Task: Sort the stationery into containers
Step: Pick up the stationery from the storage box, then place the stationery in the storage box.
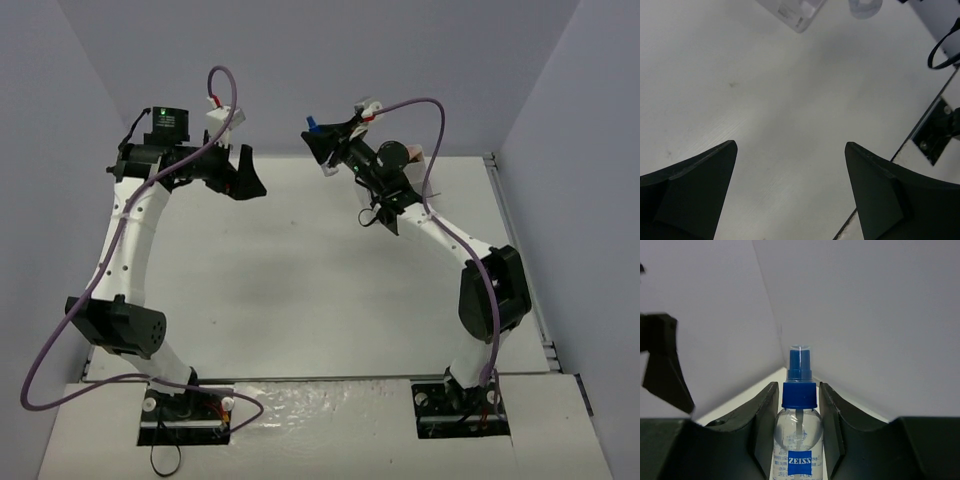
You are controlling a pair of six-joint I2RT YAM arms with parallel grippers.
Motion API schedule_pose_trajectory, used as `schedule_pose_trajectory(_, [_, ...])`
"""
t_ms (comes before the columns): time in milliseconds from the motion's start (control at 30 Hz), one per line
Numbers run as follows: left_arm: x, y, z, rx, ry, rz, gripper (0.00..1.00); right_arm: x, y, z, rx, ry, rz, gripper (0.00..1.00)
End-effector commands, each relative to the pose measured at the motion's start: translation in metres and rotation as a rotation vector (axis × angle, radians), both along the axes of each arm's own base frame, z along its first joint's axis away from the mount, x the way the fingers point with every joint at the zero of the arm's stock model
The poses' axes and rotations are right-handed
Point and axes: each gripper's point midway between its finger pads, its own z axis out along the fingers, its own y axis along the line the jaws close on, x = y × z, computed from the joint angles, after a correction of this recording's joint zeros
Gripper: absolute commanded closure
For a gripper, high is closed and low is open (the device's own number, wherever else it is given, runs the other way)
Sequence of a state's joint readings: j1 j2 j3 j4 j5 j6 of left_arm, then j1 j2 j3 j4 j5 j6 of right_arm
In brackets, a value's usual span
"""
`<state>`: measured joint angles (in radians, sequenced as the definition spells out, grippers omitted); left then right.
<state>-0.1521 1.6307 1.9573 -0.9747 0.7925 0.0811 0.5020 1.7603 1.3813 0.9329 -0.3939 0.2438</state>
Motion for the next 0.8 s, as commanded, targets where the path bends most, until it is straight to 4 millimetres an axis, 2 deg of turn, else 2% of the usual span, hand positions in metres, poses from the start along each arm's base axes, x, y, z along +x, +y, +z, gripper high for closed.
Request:
schedule_pose_trajectory(0, [0.003,-0.041,0.075,-0.297,-0.094,-0.023,0.12,-0.022,0.003,0.096,0.267,-0.013,-0.04,1.0])
schedule_pose_trajectory(67, [0.0,-0.054,0.075,-0.322,-0.077,-0.045,0.11,-0.023,0.01,0.099,0.324,0.029,-0.043,1.0])
schedule_pose_trajectory(100, [0.002,-0.054,0.075,-0.32,-0.082,-0.038,0.11,-0.02,0.008,0.098,0.332,0.038,-0.065,1.0])
schedule_pose_trajectory(167, [0.001,-0.066,0.074,-0.295,-0.101,-0.046,0.09,-0.018,0.018,0.093,0.364,0.085,-0.08,1.0])
schedule_pose_trajectory(367, [0.007,-0.067,0.083,-0.269,-0.157,-0.025,0.05,-0.019,0.029,0.093,0.42,0.138,-0.105,1.0])
schedule_pose_trajectory(567, [0.002,-0.076,0.085,-0.288,-0.147,-0.057,0.06,-0.021,0.034,0.094,0.469,0.16,-0.122,1.0])
schedule_pose_trajectory(633, [0.006,-0.075,0.081,-0.275,-0.144,-0.029,0.09,-0.023,0.036,0.097,0.499,0.162,-0.106,1.0])
schedule_pose_trajectory(767, [0.012,-0.072,0.074,-0.253,-0.143,-0.005,0.23,-0.03,0.037,0.104,0.544,0.168,-0.077,1.0])
